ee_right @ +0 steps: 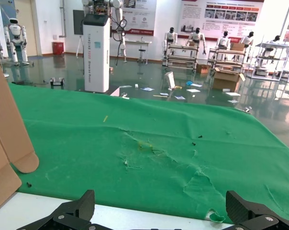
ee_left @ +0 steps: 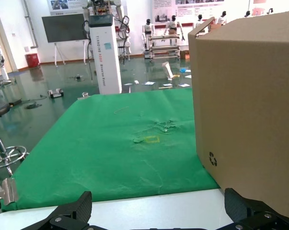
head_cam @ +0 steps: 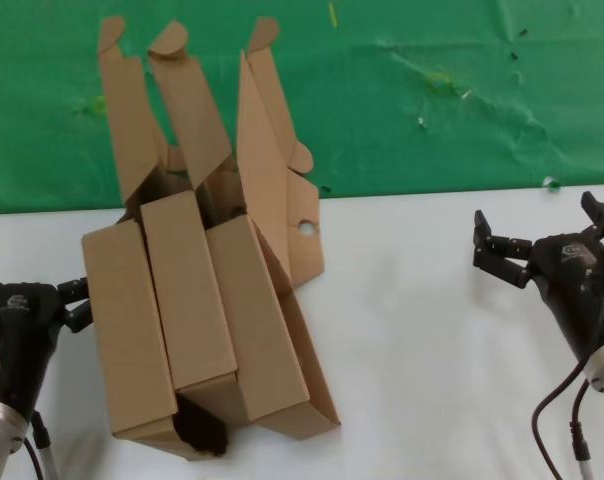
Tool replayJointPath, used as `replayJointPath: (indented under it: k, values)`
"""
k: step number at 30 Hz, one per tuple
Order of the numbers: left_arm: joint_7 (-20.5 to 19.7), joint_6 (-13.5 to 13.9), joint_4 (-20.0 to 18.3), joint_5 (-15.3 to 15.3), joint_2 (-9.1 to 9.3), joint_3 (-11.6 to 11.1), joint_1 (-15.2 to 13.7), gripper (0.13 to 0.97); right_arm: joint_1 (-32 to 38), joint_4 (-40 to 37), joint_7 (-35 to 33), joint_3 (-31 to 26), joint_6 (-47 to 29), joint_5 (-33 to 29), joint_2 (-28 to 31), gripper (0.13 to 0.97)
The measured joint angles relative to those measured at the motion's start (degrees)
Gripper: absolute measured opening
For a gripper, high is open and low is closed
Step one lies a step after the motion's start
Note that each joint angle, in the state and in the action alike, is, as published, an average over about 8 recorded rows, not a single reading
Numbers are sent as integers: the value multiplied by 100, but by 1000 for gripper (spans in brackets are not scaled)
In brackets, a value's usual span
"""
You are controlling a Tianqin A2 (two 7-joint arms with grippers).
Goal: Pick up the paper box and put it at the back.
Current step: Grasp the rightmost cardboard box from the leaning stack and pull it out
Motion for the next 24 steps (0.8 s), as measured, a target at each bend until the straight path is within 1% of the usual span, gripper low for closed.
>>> replayJointPath:
  k: [24]
  values:
    - [0, 0, 0, 0, 0, 0, 0, 966, 0, 0, 0, 0, 0, 0, 0, 966]
